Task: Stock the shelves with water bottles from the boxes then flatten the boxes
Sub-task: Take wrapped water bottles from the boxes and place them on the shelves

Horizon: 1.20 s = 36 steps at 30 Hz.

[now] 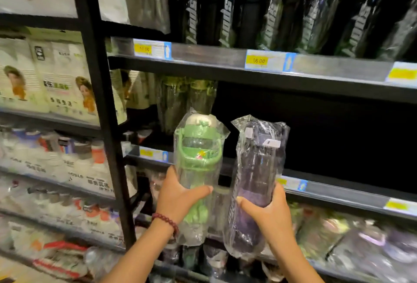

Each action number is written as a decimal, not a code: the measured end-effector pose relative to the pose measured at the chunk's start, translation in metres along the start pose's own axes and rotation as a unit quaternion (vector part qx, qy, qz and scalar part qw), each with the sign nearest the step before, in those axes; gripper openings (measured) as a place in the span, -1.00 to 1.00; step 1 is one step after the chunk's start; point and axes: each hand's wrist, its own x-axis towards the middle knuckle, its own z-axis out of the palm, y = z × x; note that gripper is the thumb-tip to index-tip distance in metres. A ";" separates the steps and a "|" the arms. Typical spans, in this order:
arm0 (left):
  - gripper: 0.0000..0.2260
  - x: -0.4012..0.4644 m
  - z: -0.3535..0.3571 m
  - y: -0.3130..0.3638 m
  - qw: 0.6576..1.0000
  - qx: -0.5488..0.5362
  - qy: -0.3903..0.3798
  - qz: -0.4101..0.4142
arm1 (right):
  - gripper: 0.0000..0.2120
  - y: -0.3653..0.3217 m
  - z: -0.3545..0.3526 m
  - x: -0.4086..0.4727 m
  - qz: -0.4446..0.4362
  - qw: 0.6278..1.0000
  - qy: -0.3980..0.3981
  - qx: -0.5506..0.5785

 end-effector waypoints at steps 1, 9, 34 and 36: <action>-0.31 0.004 0.009 0.002 1.000 0.001 -0.009 -0.005 | -0.45 0.002 -0.005 0.004 0.005 1.000 0.008 0.003; -0.44 0.052 0.065 0.016 0.994 -0.009 -0.094 -0.048 | -0.43 0.008 -0.029 0.040 0.050 0.996 0.066 -0.022; -0.64 0.190 0.107 0.050 0.931 -0.214 -0.177 -0.238 | -0.81 -0.020 -0.015 0.173 0.143 0.973 0.105 0.147; -0.41 0.198 0.115 0.044 0.933 -0.221 -0.160 -0.234 | -0.81 -0.019 -0.020 0.179 0.151 0.970 0.104 0.160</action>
